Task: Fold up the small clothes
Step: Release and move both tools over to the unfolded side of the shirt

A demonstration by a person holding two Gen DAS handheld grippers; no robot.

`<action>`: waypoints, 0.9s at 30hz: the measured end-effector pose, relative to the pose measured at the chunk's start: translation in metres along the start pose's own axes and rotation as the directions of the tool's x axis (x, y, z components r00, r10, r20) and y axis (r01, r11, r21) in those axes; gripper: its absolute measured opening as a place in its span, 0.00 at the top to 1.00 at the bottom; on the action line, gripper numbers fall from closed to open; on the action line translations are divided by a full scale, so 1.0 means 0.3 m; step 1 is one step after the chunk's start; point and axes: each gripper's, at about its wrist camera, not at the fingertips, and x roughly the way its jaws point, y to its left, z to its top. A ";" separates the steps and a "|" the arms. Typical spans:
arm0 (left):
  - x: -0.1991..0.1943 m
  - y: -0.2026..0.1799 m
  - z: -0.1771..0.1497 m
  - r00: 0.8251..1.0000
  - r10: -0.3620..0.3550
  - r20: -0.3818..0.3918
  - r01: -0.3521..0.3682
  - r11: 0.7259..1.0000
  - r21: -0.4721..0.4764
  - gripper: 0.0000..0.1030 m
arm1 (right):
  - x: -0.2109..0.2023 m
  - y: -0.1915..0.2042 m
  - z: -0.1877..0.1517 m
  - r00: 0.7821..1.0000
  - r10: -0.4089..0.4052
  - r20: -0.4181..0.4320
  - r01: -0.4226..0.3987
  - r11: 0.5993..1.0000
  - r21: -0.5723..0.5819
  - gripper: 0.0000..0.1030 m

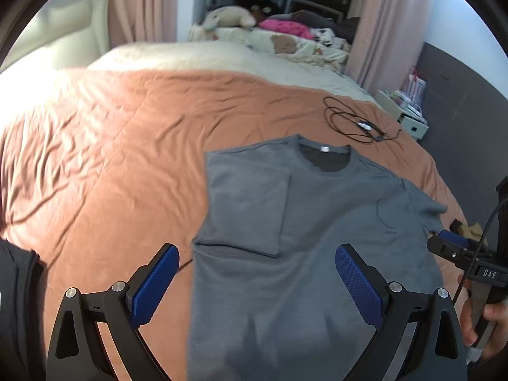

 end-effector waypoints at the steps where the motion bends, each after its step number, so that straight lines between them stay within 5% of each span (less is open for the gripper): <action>1: -0.009 -0.024 -0.003 1.000 0.001 0.005 -0.001 1.000 0.012 0.03 | -0.015 -0.014 -0.002 1.000 -0.005 0.006 0.005 1.000 0.001 0.00; 9: -0.055 -0.178 -0.012 0.998 -0.070 -0.003 0.070 0.998 0.005 0.03 | -0.191 -0.138 -0.059 0.997 -0.013 0.080 0.010 0.999 0.039 0.00; 27: -0.006 -0.558 0.001 0.990 -0.140 -0.023 0.141 0.983 0.119 0.04 | -0.333 -0.439 -0.177 0.983 -0.079 0.163 0.042 0.975 0.217 0.00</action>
